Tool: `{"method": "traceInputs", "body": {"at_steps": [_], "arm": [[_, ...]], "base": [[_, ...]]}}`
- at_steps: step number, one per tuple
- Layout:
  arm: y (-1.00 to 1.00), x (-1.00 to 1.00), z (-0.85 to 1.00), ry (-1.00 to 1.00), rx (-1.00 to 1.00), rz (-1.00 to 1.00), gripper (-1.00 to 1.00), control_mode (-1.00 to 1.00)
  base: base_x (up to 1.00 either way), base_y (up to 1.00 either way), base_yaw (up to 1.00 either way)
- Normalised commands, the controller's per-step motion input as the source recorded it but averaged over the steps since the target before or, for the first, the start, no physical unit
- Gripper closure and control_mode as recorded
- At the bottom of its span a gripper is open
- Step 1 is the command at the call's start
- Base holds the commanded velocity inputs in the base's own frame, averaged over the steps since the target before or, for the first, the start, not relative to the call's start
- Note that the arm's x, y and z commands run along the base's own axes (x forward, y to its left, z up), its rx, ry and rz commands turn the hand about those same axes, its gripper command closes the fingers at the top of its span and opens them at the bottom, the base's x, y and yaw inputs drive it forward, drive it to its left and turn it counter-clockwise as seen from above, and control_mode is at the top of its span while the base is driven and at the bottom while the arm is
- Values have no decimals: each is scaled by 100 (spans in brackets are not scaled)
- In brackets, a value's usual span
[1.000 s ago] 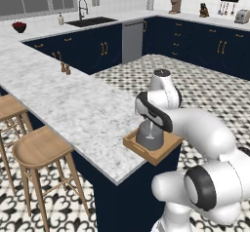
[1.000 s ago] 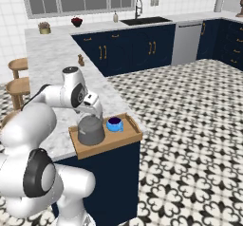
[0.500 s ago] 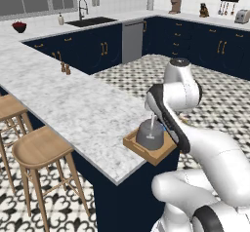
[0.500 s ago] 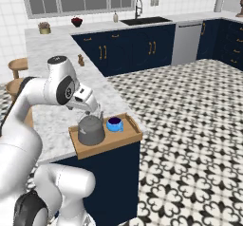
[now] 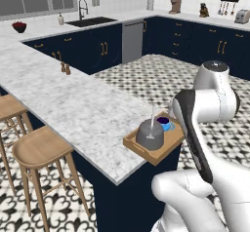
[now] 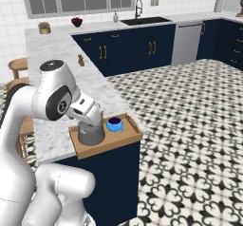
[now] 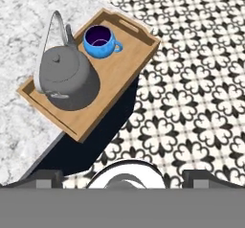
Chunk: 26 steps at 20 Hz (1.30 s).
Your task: Pick the kettle from the counter and place it on the tray. Then pick the mug from the cabinet and place it on the tray. Then close the cabinet doors.
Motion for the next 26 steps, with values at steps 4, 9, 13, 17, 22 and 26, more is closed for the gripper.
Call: {"method": "traceInputs", "body": {"at_steps": [4,9,13,17,22,26], "arm": [[3,-22,-23,0,-1,0,-100,-100],[2,-24,-23,-6,-2,0,-100,-100],[-4,-19,-5,-5,0,-3,-100,100],[0,0,0,0,0,0,-100,100],[0,0,0,0,0,0,-100,100],[0,0,0,0,0,0,-100,100]], "base": [[0,0,0],[0,0,0],[-70,-12,-21],[-68,-3,-55],[-28,0,-79],[-1,1,-78]]}}
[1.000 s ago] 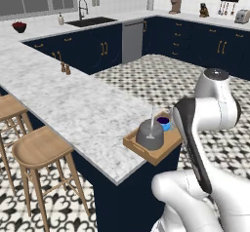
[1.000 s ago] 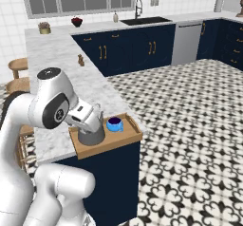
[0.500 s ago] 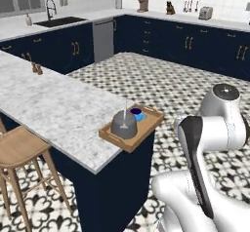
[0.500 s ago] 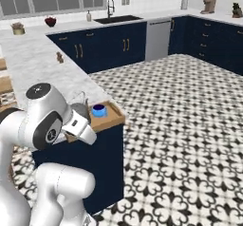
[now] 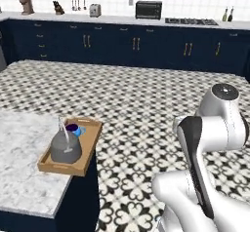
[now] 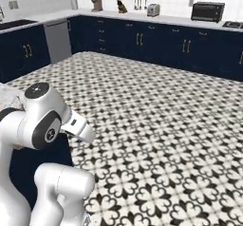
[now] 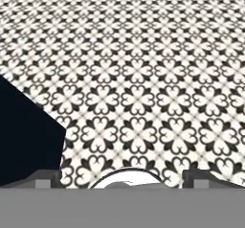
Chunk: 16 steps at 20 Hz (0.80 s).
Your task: Pick the kettle from the counter and place it on the tray. Then pick the mug from the cabinet and place it on the tray. Then close the cabinet doors.
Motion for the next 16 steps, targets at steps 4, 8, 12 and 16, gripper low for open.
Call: {"method": "traceInputs", "body": {"at_steps": [4,8,12,16], "arm": [[0,0,0,0,0,0,-100,100],[0,0,0,0,0,0,-100,100],[0,0,0,0,0,0,-100,100],[0,0,0,0,0,0,-100,100]], "base": [[0,-1,-64],[0,-11,-54],[0,-78,-41],[5,-84,-41]]}}
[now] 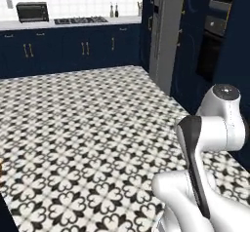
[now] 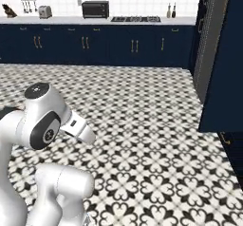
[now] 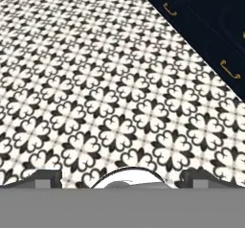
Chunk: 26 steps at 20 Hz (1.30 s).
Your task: Pick the kettle from the counter and place it on the tray. Then pick the mug from the cabinet and place it on the tray. Then close the cabinet doors.
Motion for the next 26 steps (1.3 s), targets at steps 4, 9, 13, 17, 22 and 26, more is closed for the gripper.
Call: {"method": "traceInputs", "body": {"at_steps": [4,9,13,17,22,26], "arm": [[0,0,0,0,0,0,-100,100],[0,0,0,0,0,0,-100,100],[0,0,0,0,0,0,-100,100],[0,0,0,0,0,0,-100,100],[0,0,0,0,0,0,-100,100],[0,0,0,0,0,0,-100,100]], "base": [[30,-45,-41],[25,-2,-57],[31,21,-66],[58,42,-59],[67,45,-46],[61,23,-37]]}}
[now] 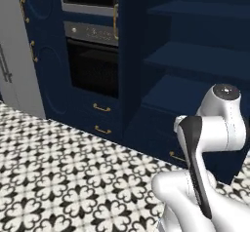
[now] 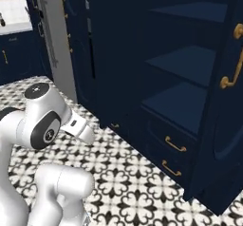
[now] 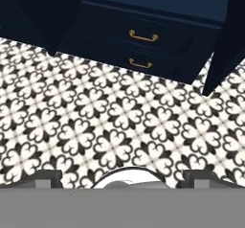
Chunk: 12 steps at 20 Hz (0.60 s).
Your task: Pick the kettle from the counter and place it on the tray. Then pick the mug from the cabinet and place it on the tray. Then close the cabinet doors.
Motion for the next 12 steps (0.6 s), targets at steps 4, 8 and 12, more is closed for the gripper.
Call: {"method": "traceInputs", "body": {"at_steps": [4,8,12], "arm": [[0,0,0,0,0,0,-100,100],[0,0,0,0,0,0,-100,100],[0,0,0,0,0,0,-100,100]], "base": [[65,0,-31],[58,16,-41],[42,35,-45]]}}
